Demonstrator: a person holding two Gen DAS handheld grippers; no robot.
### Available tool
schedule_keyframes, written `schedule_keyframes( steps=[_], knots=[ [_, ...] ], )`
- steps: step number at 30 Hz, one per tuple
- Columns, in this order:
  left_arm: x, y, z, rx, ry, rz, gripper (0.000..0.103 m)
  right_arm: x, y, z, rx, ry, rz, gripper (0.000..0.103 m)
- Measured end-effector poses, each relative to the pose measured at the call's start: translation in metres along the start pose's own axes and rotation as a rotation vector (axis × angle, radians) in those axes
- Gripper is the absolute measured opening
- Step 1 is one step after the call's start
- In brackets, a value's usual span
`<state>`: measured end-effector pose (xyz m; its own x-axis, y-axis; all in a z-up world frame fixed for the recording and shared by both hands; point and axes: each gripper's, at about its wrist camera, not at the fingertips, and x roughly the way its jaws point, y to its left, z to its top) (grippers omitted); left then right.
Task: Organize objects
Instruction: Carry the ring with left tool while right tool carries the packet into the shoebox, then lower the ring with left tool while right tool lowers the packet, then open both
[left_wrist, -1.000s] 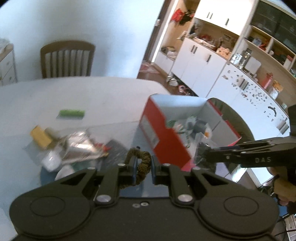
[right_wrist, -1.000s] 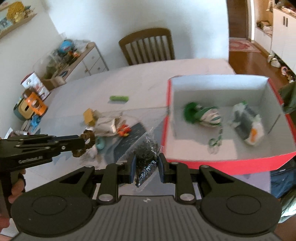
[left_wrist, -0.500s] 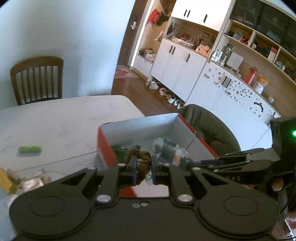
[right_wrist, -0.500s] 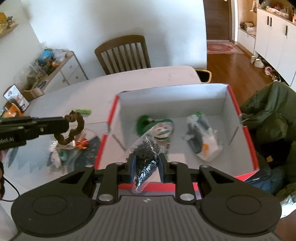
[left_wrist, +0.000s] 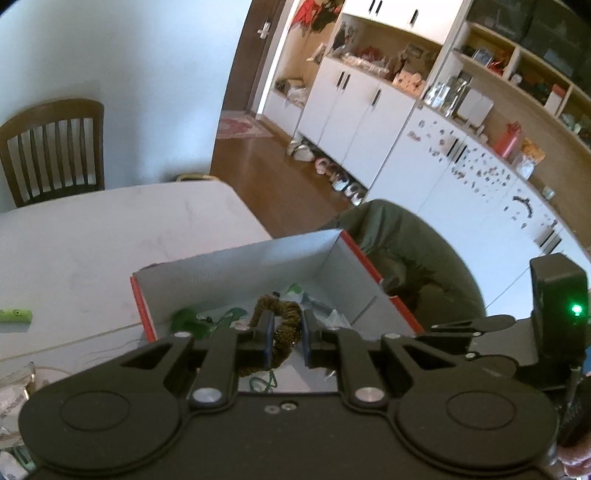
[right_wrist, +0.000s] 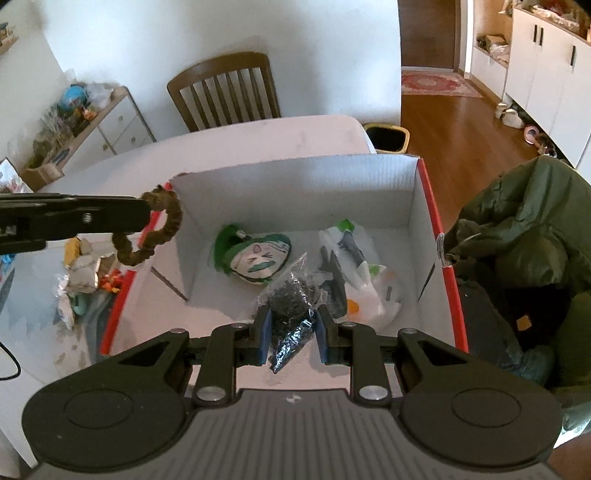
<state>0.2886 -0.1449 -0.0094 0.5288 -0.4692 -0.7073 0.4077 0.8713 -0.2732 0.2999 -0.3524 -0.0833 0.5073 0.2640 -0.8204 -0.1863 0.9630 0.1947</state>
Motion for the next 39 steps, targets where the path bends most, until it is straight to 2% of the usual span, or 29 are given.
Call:
schedule_keyframes(
  steps=[16,26,33,39],
  knots=[
    [0.089,0.005,-0.022,-0.010,0.170,0.099,0.013,0.062,-0.017,-0.006,-0.071,0.127,0.024,0.024],
    [0.111,0.008,-0.035,-0.026,0.267,0.138,0.013,0.077,-0.025,-0.007,-0.073,0.164,0.026,0.025],
    [0.122,0.016,-0.040,-0.050,0.331,0.151,0.014,0.078,-0.025,-0.007,-0.080,0.160,0.026,0.025],
    [0.130,0.017,-0.040,-0.051,0.369,0.163,0.024,0.076,-0.025,-0.008,-0.080,0.166,0.027,0.026]
  ],
)
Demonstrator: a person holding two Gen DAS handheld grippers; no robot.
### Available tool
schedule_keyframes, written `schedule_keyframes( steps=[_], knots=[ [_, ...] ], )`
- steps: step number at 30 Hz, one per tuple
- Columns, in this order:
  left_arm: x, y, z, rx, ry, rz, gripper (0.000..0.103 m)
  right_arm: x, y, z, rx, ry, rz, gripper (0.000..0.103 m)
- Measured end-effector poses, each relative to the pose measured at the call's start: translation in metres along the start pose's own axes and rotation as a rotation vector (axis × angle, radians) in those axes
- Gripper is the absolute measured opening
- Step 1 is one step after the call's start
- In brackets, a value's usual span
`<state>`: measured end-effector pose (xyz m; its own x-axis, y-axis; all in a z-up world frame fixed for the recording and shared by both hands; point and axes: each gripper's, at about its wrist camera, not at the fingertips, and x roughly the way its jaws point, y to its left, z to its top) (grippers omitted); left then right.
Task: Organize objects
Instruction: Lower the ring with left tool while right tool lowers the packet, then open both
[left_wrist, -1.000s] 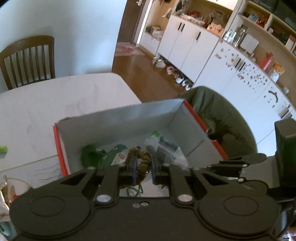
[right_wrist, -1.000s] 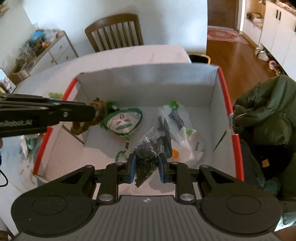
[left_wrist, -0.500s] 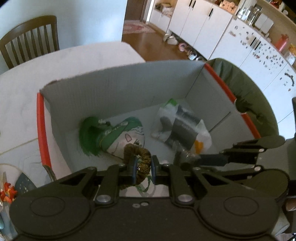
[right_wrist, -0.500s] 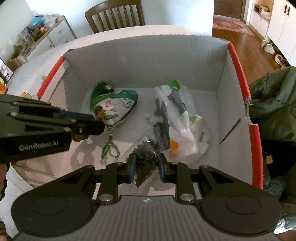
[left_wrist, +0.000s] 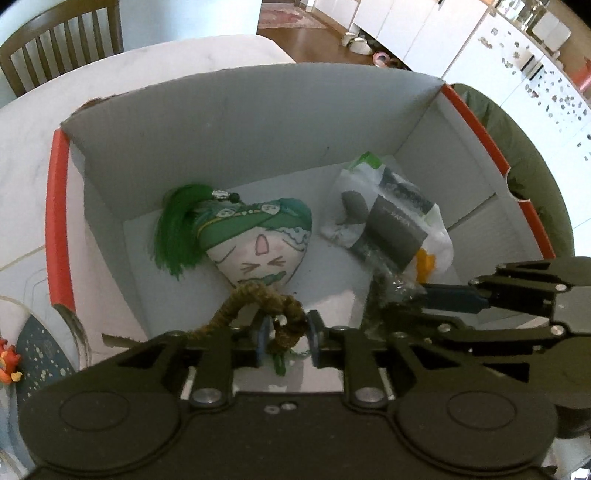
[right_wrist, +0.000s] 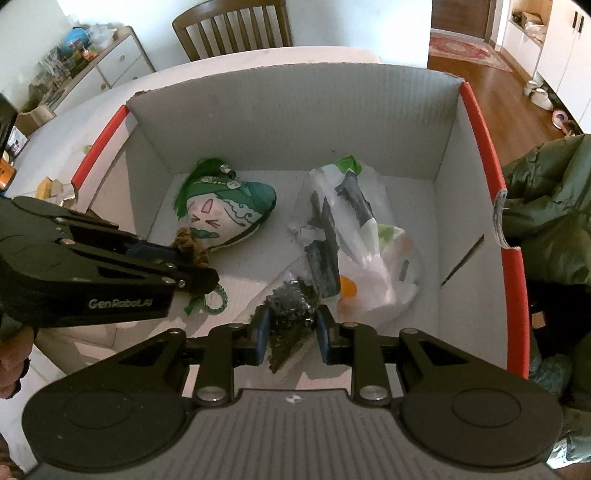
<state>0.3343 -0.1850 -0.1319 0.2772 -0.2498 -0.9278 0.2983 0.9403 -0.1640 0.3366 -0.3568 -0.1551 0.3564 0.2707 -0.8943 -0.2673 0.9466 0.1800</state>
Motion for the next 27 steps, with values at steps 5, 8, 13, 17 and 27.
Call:
schedule_keyframes(
  steps=[5,8,13,17,27],
  knots=[
    [0.002,-0.001,0.003,0.005,0.018,0.008,0.042,-0.004,0.001,-0.002,-0.003,-0.007,0.012,0.029],
    [-0.002,-0.003,0.003,0.023,-0.001,0.015,0.057,-0.009,0.004,-0.004,-0.025,-0.016,0.011,0.031],
    [-0.013,-0.007,0.000,0.043,-0.041,0.011,0.064,-0.026,0.008,-0.006,-0.051,-0.068,0.009,0.052],
    [-0.027,-0.007,-0.003,0.052,-0.072,-0.002,0.066,-0.042,0.009,-0.007,-0.052,-0.103,0.016,0.054],
    [-0.073,-0.009,-0.017,0.093,-0.180,-0.031,0.075,-0.076,0.023,-0.015,-0.039,-0.161,0.036,0.055]
  ],
)
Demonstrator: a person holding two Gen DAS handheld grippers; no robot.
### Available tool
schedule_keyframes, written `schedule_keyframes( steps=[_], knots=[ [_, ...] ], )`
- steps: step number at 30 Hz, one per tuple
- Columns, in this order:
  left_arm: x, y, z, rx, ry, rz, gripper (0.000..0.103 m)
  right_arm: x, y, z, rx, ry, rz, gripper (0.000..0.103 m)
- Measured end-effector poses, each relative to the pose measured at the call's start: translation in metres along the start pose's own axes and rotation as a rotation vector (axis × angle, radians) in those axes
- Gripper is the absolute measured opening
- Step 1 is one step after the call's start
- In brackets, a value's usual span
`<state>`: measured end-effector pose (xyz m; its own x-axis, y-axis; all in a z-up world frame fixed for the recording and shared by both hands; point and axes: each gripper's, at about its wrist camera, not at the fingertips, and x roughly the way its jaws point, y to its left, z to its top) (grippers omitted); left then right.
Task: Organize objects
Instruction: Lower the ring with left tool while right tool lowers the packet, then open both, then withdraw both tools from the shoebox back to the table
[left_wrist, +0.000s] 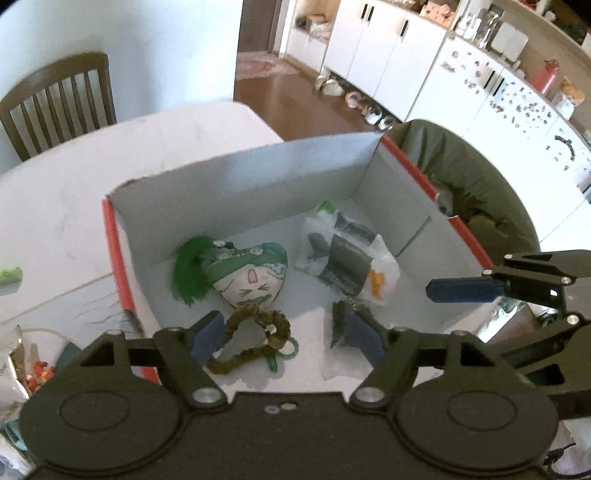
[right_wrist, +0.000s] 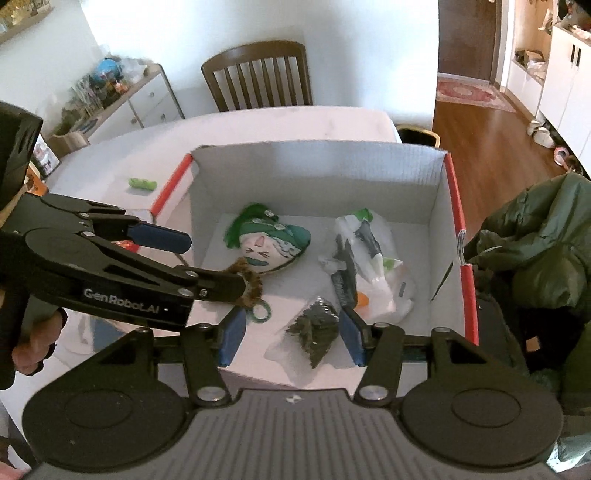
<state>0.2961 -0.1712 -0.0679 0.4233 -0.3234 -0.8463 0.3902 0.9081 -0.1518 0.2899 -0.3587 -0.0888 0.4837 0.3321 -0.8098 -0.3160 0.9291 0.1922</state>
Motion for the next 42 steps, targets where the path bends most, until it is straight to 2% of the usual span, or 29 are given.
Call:
schedule_keyframes(
  steps=[5,8,12,15,19,22,26,33,42],
  knots=[
    [-0.024,0.007,-0.009,0.012,-0.055,-0.020,0.079,-0.019,0.018,-0.004,-0.009,-0.035,-0.012,0.055],
    [-0.039,0.013,-0.015,0.010,-0.077,-0.029,0.080,-0.028,0.030,-0.006,0.005,-0.053,-0.019,0.061],
    [-0.059,0.020,-0.025,0.034,-0.123,-0.017,0.083,-0.040,0.049,-0.008,0.004,-0.083,-0.028,0.062],
    [-0.076,0.030,-0.032,0.037,-0.152,-0.022,0.087,-0.046,0.065,-0.009,0.004,-0.104,-0.031,0.065],
    [-0.098,0.048,-0.044,0.017,-0.188,-0.028,0.097,-0.051,0.090,-0.010,-0.004,-0.134,-0.030,0.070],
    [-0.111,0.064,-0.052,0.008,-0.212,-0.015,0.102,-0.051,0.108,-0.012,-0.014,-0.148,-0.019,0.074],
    [-0.126,0.088,-0.063,-0.003,-0.223,0.001,0.102,-0.049,0.137,-0.014,-0.024,-0.159,0.009,0.078],
    [-0.143,0.133,-0.083,-0.060,-0.232,0.033,0.102,-0.037,0.181,-0.015,-0.023,-0.169,0.070,0.078],
    [-0.163,0.192,-0.098,-0.087,-0.277,0.150,0.102,-0.011,0.240,-0.015,-0.089,-0.136,0.114,0.078]
  ],
)
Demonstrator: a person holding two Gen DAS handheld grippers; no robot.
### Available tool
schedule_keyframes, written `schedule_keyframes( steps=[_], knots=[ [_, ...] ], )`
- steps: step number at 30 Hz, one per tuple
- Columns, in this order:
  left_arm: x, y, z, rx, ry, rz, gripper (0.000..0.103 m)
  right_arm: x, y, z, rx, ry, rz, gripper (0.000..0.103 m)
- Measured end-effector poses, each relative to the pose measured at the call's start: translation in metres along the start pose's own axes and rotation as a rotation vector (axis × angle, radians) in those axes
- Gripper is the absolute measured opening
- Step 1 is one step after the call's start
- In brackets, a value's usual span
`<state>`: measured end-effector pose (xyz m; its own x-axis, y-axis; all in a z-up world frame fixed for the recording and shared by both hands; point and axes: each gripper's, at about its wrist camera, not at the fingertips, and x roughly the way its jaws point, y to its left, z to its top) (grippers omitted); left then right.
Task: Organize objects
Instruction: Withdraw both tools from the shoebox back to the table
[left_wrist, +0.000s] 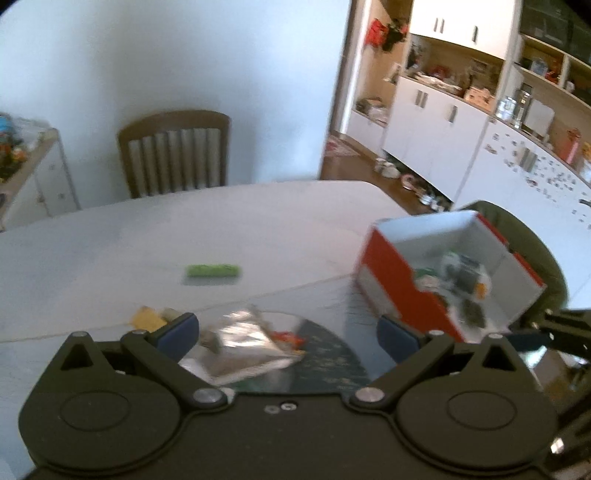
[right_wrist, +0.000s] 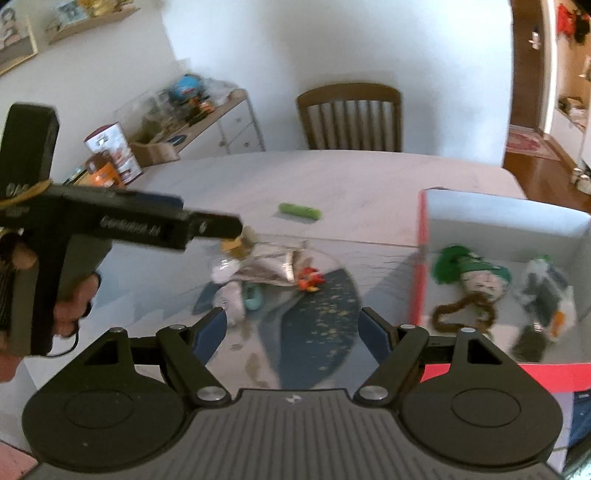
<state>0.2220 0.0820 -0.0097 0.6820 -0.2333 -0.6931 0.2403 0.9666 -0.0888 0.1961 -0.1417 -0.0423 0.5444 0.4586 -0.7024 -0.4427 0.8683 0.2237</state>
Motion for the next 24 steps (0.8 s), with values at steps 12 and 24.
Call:
schedule_keyframes(
  steps=[12,24],
  knots=[
    [0.021,0.092,0.009,-0.149,0.030,0.143,0.102,0.049,0.043,0.002,-0.050,0.062,0.031,0.078],
    [0.083,0.139,0.000,-0.277,0.145,0.180,0.102,0.110,0.066,0.002,-0.122,0.132,0.028,0.078]
  ],
)
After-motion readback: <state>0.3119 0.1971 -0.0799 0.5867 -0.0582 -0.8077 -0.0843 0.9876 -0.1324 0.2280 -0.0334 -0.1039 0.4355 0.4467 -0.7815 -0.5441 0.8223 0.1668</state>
